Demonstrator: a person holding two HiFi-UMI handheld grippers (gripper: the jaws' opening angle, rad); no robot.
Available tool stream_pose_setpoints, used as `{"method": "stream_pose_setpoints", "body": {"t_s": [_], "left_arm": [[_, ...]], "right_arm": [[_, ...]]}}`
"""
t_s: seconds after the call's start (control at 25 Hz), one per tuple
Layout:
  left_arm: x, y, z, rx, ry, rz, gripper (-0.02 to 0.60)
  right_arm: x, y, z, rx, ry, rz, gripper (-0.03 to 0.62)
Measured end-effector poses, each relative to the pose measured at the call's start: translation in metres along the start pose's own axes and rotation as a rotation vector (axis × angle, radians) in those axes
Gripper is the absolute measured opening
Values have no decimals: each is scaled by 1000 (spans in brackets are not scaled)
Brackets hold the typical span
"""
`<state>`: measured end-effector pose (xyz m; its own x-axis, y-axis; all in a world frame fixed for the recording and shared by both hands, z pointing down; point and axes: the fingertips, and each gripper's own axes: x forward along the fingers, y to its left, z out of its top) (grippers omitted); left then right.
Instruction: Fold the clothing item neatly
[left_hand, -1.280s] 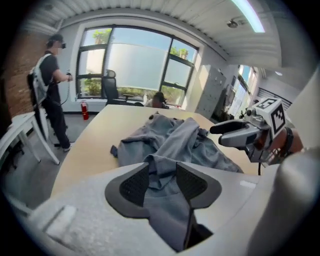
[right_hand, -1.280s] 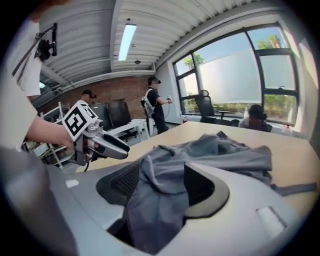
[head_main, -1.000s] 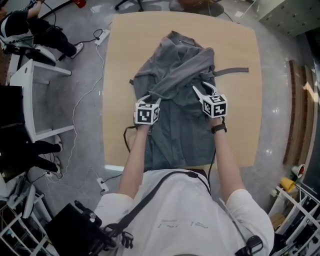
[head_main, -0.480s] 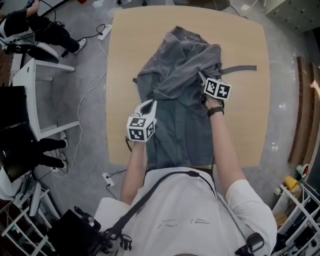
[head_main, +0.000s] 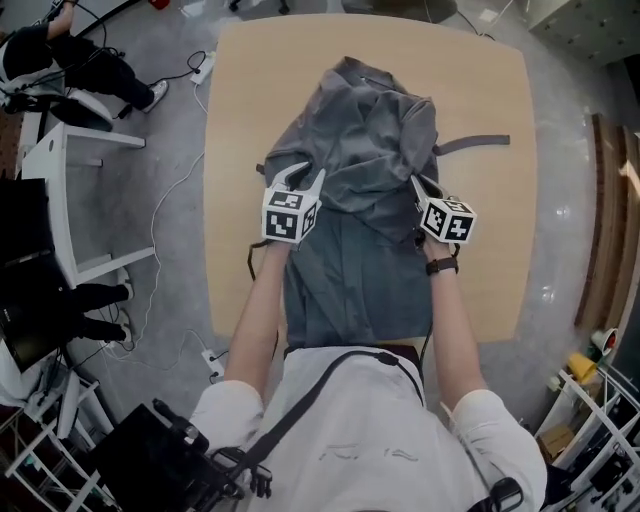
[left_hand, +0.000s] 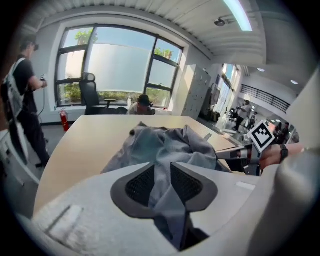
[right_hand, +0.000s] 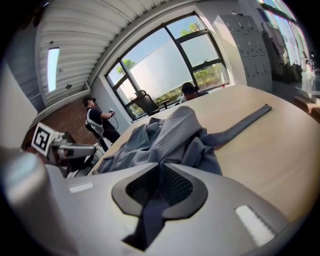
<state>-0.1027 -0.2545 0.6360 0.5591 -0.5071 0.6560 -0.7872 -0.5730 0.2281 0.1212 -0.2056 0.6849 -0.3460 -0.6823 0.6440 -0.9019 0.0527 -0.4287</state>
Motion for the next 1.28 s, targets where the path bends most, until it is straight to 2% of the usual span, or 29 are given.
{"method": "stream_pose_setpoints", "body": {"t_s": [0.16, 0.28, 0.4, 0.52, 0.56, 0.6, 0.68, 0.76, 0.84, 0.92, 0.96, 1.04, 1.12, 1.2, 1.24, 1.28], "left_arm": [[91, -24, 79, 165, 5, -93, 126], [157, -52, 120, 211, 44, -191, 140], [213, -73, 125, 268, 133, -256, 141], [250, -80, 104, 340, 258, -287, 136], [258, -80, 95, 366, 300, -290, 106], [263, -79, 90, 389, 327, -288, 35], [274, -78, 94, 411, 330, -270, 23], [282, -65, 112, 398, 289, -200, 15], [285, -37, 137, 339, 222, -108, 15], [280, -13, 159, 272, 174, -60, 15], [278, -3, 165, 268, 167, -44, 15], [273, 15, 176, 309, 150, 17, 15], [266, 33, 197, 317, 92, 87, 15], [264, 42, 211, 261, 45, 100, 17], [264, 41, 209, 241, 58, 79, 23], [264, 39, 201, 236, 90, 53, 65]], "right_arm": [[4, 10, -1, -72, 10, 28, 28], [8, 15, -3, -82, 8, 27, 35], [9, 12, 1, -75, -5, 18, 54], [7, 8, 4, -63, -7, 19, 66], [6, 7, 5, -62, -9, 18, 67], [5, 5, 7, -57, -14, 16, 67], [-1, -5, 11, -30, -37, 6, 51], [-13, -18, 14, 4, -73, -12, 12], [-22, -27, 17, 23, -108, -26, 12], [-23, -33, 18, 22, -122, -30, 12], [-20, -36, 20, 13, -122, -27, 12], [-13, -40, 24, -16, -108, -15, 12], [-10, -41, 25, -40, -83, -19, 12], [-9, -43, 17, -31, -69, -49, 12], [-9, -45, 12, -14, -69, -77, 12], [-9, -48, 7, 4, -71, -111, 17]]}}
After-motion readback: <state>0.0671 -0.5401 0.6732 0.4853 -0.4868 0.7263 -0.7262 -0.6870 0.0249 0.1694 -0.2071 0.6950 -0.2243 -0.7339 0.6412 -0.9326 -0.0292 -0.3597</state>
